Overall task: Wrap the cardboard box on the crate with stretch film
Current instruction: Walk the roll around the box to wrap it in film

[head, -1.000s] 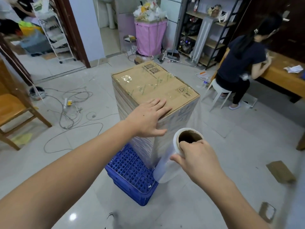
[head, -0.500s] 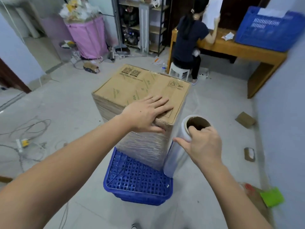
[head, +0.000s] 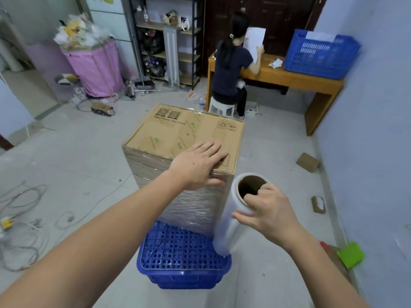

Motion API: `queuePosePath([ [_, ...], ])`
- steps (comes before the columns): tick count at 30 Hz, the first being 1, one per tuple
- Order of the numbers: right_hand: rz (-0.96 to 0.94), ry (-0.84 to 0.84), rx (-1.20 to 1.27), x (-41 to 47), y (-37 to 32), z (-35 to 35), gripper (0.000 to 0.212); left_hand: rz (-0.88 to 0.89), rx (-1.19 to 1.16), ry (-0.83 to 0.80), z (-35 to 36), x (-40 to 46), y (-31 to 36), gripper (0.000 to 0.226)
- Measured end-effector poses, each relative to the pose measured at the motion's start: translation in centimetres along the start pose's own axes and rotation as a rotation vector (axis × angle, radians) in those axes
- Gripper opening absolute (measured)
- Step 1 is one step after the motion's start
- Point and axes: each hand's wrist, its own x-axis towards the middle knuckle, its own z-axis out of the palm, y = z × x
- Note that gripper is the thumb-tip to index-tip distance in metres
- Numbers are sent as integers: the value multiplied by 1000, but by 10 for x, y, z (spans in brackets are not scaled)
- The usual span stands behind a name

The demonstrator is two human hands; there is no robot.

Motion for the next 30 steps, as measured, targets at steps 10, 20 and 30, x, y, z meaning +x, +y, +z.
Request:
queuePosePath([
  [10,-132,-189,-85,-12,-29,0,46,-43,-56,-18,1,-4,6,100],
  [20,121,-133,-122,-13,-60,-1,45,-39,-58,-16,1,-5,7,101],
  [30,418,-306,-178,10,-99,1,41,70,-199,13,-4,-1,-10,101],
])
